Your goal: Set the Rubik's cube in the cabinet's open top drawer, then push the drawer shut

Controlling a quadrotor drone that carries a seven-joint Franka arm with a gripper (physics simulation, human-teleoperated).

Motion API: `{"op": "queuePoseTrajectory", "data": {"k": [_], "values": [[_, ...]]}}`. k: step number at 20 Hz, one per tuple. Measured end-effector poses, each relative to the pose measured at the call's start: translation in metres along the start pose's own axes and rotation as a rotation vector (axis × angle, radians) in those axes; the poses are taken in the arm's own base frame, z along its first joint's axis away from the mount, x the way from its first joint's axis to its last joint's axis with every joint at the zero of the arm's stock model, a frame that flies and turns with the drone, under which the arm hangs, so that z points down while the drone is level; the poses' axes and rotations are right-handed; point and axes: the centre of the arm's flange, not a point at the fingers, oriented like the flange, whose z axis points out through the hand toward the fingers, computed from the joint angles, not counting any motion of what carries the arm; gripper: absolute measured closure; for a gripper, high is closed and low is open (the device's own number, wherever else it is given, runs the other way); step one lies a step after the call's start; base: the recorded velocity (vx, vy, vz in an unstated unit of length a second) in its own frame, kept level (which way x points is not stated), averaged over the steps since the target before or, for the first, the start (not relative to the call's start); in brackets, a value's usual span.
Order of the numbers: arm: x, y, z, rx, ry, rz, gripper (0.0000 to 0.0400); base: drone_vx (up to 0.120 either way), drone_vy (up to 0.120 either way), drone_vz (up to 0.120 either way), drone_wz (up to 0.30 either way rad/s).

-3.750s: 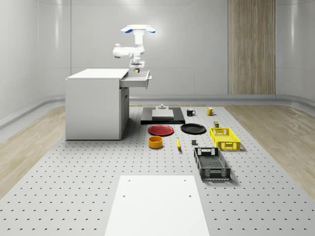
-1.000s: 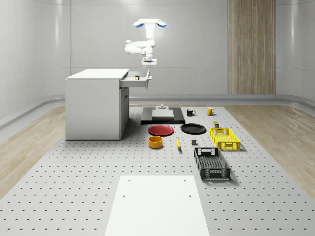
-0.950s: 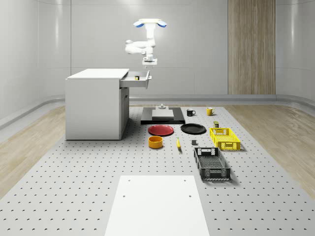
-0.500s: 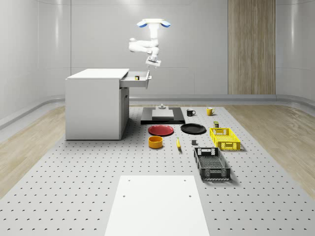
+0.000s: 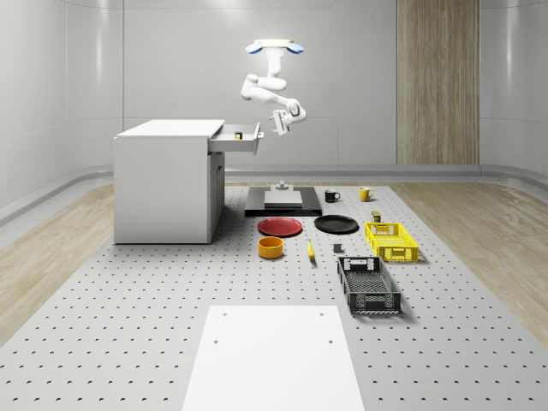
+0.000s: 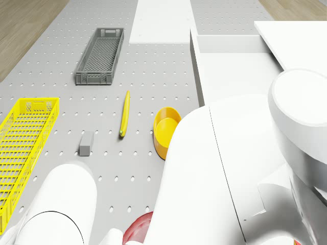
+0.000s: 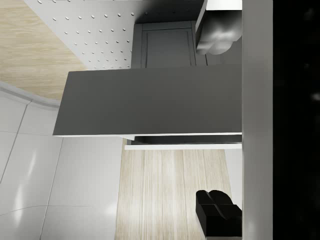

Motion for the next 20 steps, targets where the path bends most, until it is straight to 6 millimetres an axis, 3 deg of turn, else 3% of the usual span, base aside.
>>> {"op": "queuePoseTrajectory", "data": {"k": [3,6,9,11,15,20], "values": [[-0.007,-0.007,-0.008,-0.052,0.072,-0.006,0.0000,0.000,-0.093,-0.107,0.000],[-0.011,-0.012,-0.013,-0.082,0.115,-0.009,0.0000,0.000,-0.120,0.000,0.000],[-0.014,-0.014,-0.015,-0.099,0.140,-0.011,0.0143,0.000,-0.120,0.000,0.000],[-0.015,-0.015,-0.016,-0.107,0.150,-0.012,0.0203,0.000,-0.040,-0.020,0.000],[-0.016,-0.016,-0.017,-0.115,0.163,-0.013,0.0261,0.000,-0.010,-0.120,0.000],[-0.017,-0.017,-0.017,-0.120,0.170,-0.014,0.0285,0.000,-0.120,0.000,0.000]]}}
